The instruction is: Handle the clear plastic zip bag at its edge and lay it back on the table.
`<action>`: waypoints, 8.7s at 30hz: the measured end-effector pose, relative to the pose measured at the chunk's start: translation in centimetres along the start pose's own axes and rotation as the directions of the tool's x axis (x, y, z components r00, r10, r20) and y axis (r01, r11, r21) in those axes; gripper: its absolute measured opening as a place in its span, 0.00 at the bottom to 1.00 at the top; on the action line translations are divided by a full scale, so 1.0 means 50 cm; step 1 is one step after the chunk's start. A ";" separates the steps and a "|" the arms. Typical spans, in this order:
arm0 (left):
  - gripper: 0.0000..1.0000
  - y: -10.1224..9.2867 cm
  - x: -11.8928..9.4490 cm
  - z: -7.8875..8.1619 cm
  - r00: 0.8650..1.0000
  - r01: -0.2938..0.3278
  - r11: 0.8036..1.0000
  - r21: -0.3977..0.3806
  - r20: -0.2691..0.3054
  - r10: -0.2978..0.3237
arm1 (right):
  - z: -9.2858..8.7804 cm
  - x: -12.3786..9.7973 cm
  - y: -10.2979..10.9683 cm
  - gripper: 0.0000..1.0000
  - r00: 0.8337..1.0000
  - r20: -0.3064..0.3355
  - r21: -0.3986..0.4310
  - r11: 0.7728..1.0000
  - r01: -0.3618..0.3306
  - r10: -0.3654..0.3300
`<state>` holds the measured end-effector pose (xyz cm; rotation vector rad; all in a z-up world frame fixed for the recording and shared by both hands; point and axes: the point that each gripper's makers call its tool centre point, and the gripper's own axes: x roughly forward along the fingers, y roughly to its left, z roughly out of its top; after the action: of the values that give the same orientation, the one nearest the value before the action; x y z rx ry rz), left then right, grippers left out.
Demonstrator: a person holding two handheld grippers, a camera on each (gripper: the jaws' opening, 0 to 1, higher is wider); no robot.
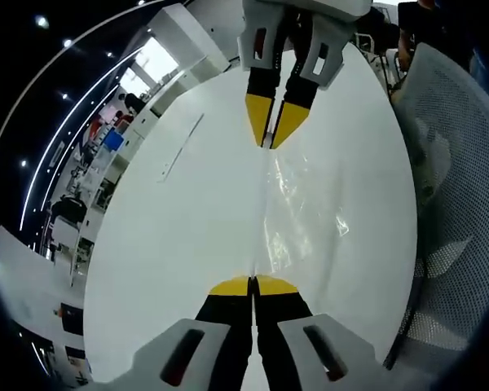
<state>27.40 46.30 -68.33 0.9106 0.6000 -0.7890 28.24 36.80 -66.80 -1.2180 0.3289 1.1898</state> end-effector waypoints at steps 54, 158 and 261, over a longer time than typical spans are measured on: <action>0.00 -0.001 0.011 0.032 1.000 0.011 0.998 0.066 0.012 -0.012 | -0.049 -0.048 0.003 0.01 0.998 -0.051 0.098 0.995 0.032 -0.027; 0.00 0.123 -0.006 0.133 0.979 -0.198 0.969 0.147 0.088 0.186 | -0.011 -0.034 -0.141 0.00 0.980 0.033 0.201 0.962 0.183 -0.194; 0.00 -0.136 0.061 0.136 0.994 0.044 0.968 0.245 0.090 -0.068 | -0.002 -0.018 -0.084 0.00 0.978 -0.014 0.405 0.893 0.194 -0.207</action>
<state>24.52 36.84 -70.37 1.0757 0.4506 -0.9678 31.39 36.73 -63.92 -0.8474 0.3952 0.9029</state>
